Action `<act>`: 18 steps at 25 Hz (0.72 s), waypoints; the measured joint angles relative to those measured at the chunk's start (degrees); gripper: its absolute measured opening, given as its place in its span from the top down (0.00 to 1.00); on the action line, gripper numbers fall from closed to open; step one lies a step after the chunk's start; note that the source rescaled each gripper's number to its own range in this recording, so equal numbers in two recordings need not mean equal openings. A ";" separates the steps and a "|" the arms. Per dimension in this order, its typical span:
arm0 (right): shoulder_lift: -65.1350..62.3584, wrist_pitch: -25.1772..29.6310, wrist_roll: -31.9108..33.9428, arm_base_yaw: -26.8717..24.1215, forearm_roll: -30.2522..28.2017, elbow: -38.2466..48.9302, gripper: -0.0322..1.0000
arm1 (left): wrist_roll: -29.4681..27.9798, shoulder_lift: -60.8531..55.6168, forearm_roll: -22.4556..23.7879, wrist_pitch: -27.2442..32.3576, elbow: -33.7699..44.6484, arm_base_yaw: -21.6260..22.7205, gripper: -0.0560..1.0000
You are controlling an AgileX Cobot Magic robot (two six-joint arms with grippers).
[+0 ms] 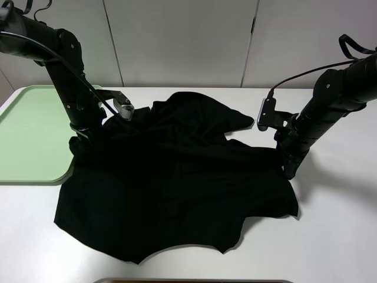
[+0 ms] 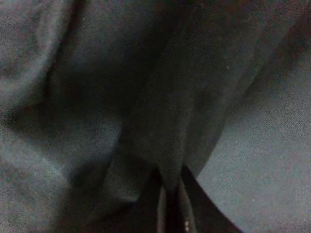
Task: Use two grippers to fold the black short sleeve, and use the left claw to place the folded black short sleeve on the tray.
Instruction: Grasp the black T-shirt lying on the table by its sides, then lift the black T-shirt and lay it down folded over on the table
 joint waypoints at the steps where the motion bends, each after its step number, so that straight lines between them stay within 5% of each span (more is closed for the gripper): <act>1: 0.00 0.00 0.47 0.00 0.00 0.00 0.97 | -0.54 0.00 0.00 0.00 0.00 0.00 0.95; 14: -13.85 -3.47 8.75 0.00 -5.37 0.00 0.97 | -3.61 -9.65 -0.88 -4.64 0.00 0.00 0.95; 18: -20.24 -5.46 10.97 0.00 -5.57 0.00 0.97 | -3.89 -16.12 -4.19 -6.89 0.00 0.00 0.95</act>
